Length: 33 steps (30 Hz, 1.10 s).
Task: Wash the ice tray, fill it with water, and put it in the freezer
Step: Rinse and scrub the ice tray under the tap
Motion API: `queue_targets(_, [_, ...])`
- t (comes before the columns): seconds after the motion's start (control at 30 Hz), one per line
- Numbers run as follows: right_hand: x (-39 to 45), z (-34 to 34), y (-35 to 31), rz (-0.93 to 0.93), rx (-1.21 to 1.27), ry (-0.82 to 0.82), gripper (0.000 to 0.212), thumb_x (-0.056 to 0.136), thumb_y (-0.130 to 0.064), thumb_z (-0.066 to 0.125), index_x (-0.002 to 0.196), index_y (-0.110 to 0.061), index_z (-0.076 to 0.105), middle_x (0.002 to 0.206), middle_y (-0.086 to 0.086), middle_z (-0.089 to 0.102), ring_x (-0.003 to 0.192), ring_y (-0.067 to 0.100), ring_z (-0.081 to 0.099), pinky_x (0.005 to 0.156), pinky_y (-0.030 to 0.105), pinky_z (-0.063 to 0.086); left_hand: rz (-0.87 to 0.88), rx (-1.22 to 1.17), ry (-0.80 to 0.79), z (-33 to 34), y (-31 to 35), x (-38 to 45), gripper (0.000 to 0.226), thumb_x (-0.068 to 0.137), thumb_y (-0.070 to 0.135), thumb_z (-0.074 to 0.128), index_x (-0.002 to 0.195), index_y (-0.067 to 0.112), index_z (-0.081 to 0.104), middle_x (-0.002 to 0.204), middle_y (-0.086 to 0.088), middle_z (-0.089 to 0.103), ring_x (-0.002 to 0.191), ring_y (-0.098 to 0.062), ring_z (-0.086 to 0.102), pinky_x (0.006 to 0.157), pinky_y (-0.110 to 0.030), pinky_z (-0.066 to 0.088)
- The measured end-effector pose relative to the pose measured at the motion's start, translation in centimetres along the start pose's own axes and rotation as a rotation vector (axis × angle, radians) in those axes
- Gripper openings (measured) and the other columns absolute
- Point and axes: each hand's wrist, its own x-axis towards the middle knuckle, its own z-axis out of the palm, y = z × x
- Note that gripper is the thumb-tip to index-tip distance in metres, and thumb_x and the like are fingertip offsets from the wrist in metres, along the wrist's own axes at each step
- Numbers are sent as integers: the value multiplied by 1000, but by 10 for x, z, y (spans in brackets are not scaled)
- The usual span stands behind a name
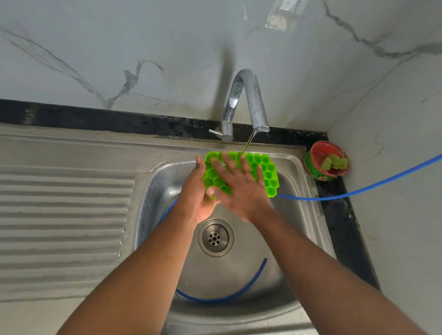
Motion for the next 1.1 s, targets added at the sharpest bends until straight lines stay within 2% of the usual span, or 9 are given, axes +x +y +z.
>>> queue_targets(0.23, [-3, -5, 21, -6, -43, -20, 115, 53, -95, -13, 152, -39, 2, 162, -7, -5, 149, 23, -8, 118, 53, -6, -28, 17, 34, -12, -6, -7, 63, 99, 61, 23, 127, 18, 60, 116, -8, 72, 108, -25, 67, 80, -43, 51])
queue_targets(0.37, [-9, -2, 18, -192, -167, -56, 113, 63, -92, 5, 154, -25, -1, 162, -4, -8, 148, 19, -13, 119, 53, 0, -48, 11, 51, -6, -8, 0, 68, 95, 67, 28, 135, 20, 56, 127, -10, 67, 113, -27, 65, 95, -48, 50])
queue_targets(0.5, [-15, 2, 13, 155, 32, 133, 98, 72, -83, 5, 154, -29, 8, 161, -13, 5, 149, 20, -5, 120, 51, -3, -26, -2, 54, 8, -19, 3, 63, 97, 61, 33, 136, 16, 55, 124, -10, 68, 108, -25, 68, 86, -43, 53])
queue_targets(0.63, [-25, 13, -1, -8, -51, 138, 91, 79, -80, -3, 154, -31, 10, 161, -14, 8, 149, 22, -7, 117, 57, -9, -58, -70, 39, 5, -24, 5, 66, 90, 67, 44, 140, 24, 46, 136, -11, 57, 117, -31, 62, 88, -50, 54])
queue_targets(0.73, [-21, 9, 0, 253, 81, 149, 96, 74, -84, 3, 154, -31, 4, 160, -17, -1, 148, 20, -12, 111, 59, -19, 0, -50, 17, 0, -25, 3, 56, 99, 57, 34, 129, 17, 59, 120, -11, 69, 110, -28, 67, 87, -43, 54])
queue_targets(0.87, [-20, 8, -6, 99, 4, 90, 88, 80, -79, 6, 154, -32, 3, 161, -15, 0, 148, 17, -12, 111, 60, -20, -33, -85, 31, -4, -27, 3, 61, 95, 61, 41, 141, 22, 50, 132, -11, 62, 118, -30, 63, 89, -49, 53])
queue_targets(0.93, [-17, 7, 0, 212, 76, 106, 97, 74, -84, 2, 154, -31, 3, 161, -15, 1, 148, 19, -11, 110, 56, -20, 3, -35, 38, -5, -26, 2, 59, 100, 57, 32, 136, 17, 55, 125, -11, 67, 116, -28, 64, 90, -46, 52])
queue_targets(1.07, [-22, 8, 9, -77, -14, 31, 109, 65, -90, -11, 154, -28, 7, 162, -11, 3, 149, 15, -8, 119, 50, -8, -5, -49, 53, -5, -23, -1, 60, 99, 60, 27, 126, 19, 62, 118, -9, 71, 109, -27, 67, 90, -47, 51])
queue_targets(1.1, [-23, 6, 16, -27, 19, 39, 107, 67, -90, -7, 154, -29, 10, 162, -11, 6, 149, 13, -5, 120, 47, -4, 1, -43, 71, -6, -21, -1, 59, 99, 59, 27, 125, 20, 62, 117, -9, 72, 108, -27, 67, 89, -45, 50])
